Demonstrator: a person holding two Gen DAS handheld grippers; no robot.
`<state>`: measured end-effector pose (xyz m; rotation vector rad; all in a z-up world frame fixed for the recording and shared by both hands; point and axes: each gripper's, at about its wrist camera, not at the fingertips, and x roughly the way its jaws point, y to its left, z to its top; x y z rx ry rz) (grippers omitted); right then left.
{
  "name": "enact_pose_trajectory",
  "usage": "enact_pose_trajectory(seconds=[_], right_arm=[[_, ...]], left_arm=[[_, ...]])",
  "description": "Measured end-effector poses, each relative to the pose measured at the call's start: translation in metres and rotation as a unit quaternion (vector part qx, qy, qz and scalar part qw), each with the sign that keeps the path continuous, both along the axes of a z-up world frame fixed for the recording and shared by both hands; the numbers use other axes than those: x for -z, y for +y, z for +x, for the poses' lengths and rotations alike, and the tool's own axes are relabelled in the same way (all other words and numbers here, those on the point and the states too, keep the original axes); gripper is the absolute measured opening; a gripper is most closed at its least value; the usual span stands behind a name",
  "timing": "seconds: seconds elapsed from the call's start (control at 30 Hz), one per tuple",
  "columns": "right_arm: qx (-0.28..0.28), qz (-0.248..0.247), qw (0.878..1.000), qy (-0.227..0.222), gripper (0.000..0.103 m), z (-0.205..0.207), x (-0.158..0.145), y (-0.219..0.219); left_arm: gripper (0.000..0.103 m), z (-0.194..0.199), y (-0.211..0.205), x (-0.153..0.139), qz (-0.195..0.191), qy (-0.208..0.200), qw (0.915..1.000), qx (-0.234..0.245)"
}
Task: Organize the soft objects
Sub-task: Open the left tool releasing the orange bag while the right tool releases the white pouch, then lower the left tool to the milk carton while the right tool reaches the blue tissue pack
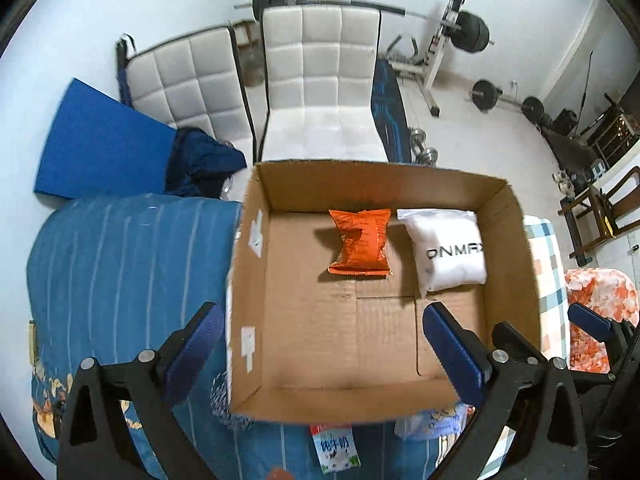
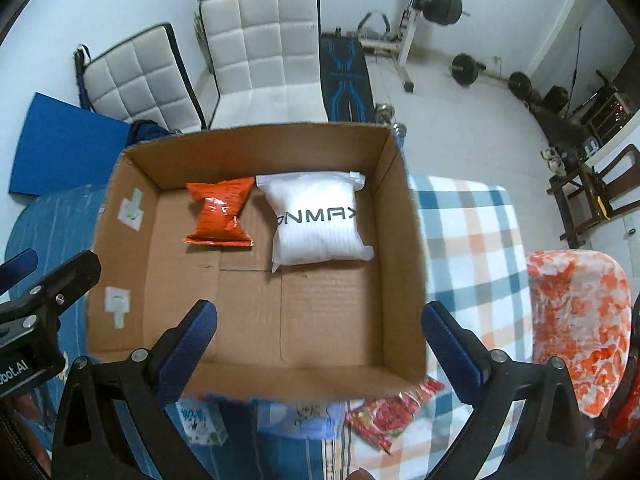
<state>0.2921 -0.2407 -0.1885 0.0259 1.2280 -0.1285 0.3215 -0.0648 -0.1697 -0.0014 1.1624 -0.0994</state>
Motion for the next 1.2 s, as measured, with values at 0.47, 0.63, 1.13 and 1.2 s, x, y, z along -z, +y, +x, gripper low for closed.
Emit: enact_pose_trajectory(seconds=[0.47, 0.63, 1.13, 1.2], right_arm=[[-0.018, 0.009, 0.997, -0.073, 0.103, -0.097, -0.088, -0.001], [-0.019, 0.033, 0.997, -0.068, 0.103, -0.121, -0.099, -0.007], [0.052, 0.143, 0.981, 0.119, 0.103, -0.118, 0.085, -0.046], [0.057, 0.153, 0.979, 0.124, 0.102, -0.115, 0.102, -0.045]], left_arm=[[0.102, -0.096, 0.004, -0.071, -0.020, -0.054, 0.9983, -0.013], [0.102, -0.124, 0.005, -0.087, -0.014, -0.066, 0.9975, -0.022], [0.102, -0.131, 0.004, 0.060, 0.004, 0.084, 0.9945, -0.063], [0.102, -0.128, 0.007, 0.084, 0.004, 0.106, 0.9919, -0.070]])
